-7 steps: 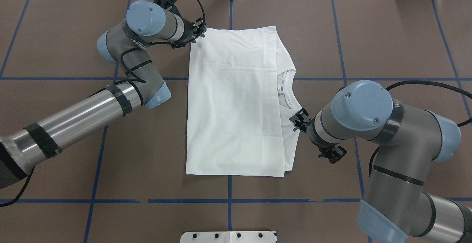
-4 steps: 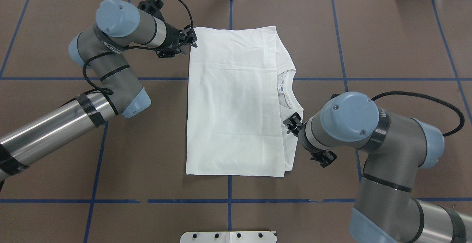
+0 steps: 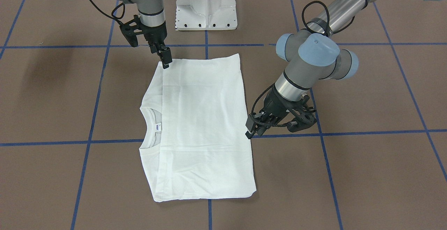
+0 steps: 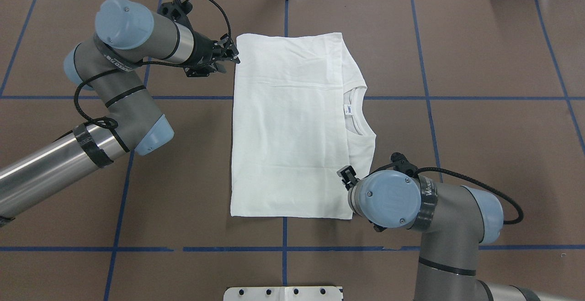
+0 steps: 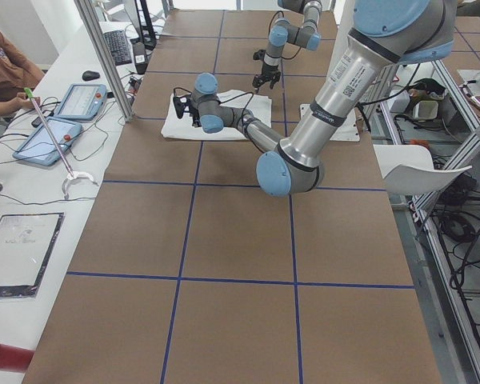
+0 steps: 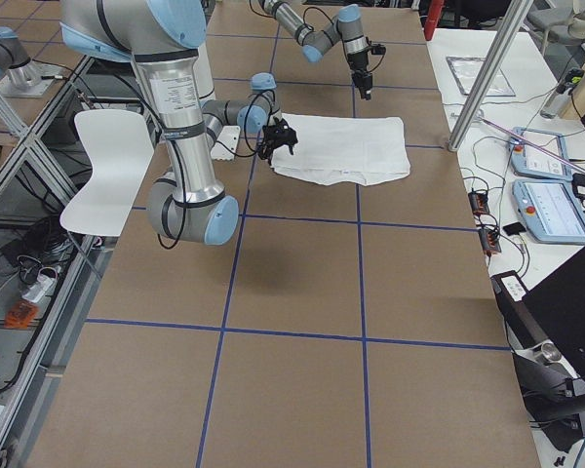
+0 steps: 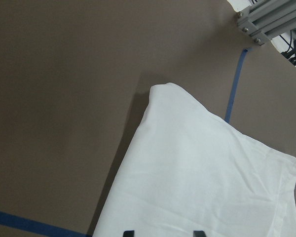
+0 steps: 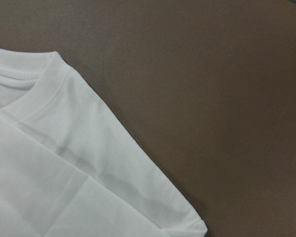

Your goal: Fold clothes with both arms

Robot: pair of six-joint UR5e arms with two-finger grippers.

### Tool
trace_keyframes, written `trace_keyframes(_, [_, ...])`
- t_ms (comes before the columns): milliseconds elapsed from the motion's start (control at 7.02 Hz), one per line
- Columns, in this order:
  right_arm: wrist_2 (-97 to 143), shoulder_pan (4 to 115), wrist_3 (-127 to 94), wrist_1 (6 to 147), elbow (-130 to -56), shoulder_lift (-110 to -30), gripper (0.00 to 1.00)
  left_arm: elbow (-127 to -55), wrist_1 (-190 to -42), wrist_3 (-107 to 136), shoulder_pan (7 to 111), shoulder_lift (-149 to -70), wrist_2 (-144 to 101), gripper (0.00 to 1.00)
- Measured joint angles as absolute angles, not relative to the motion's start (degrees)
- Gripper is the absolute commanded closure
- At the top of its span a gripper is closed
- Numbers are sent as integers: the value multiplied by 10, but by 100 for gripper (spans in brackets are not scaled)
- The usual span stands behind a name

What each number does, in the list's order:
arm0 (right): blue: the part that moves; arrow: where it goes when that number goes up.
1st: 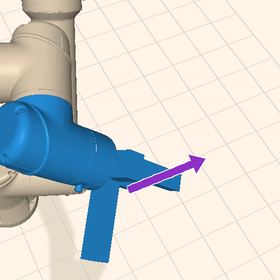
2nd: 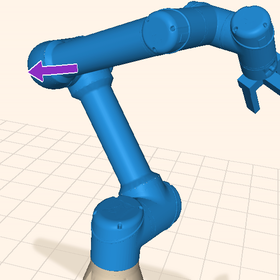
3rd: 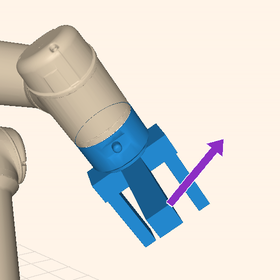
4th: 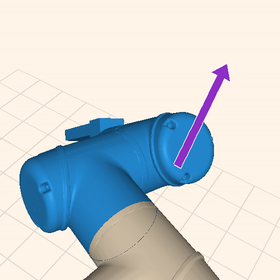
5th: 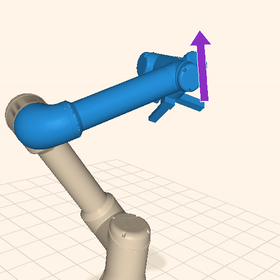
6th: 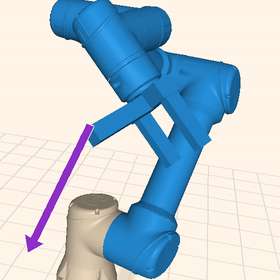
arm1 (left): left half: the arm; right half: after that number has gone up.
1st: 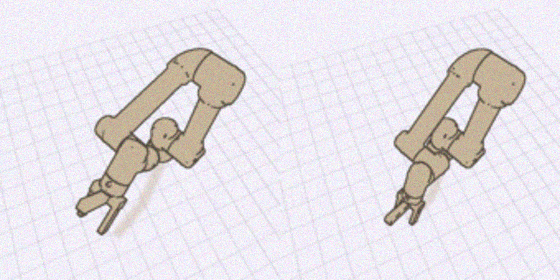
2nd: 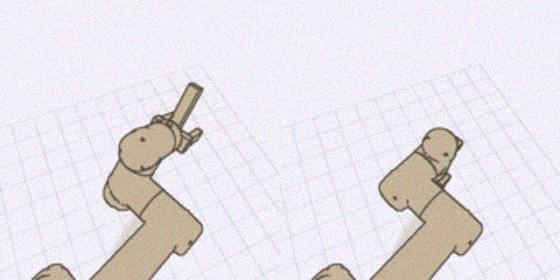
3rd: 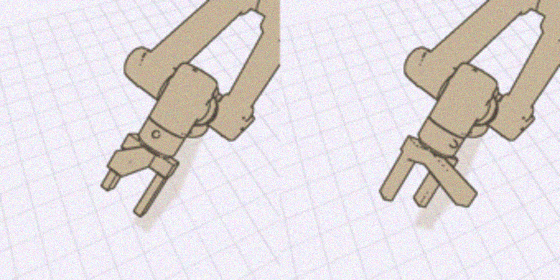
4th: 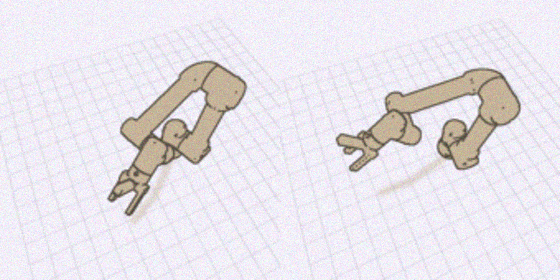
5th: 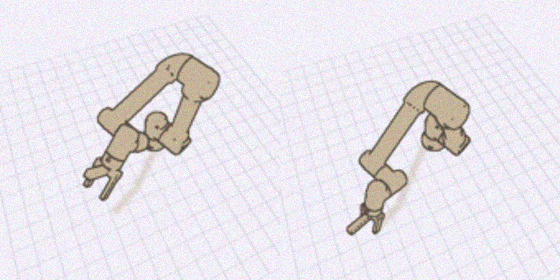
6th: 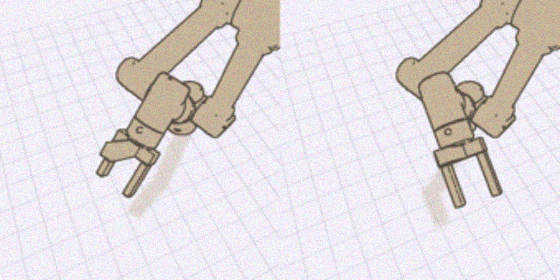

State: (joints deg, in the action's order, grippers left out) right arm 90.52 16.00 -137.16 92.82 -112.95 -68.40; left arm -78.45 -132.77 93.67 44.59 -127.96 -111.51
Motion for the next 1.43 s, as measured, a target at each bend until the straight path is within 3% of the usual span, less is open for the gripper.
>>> trace_keyframes(998, [852, 141, -1454, 904, -1091, -678, 5, -798, -1327, 951, 446, -1274, -1113, 48])
trace_keyframes(1425, [852, 142, -1451, 904, -1076, -666, 21, -800, -1327, 951, 446, -1272, -1113, 48])
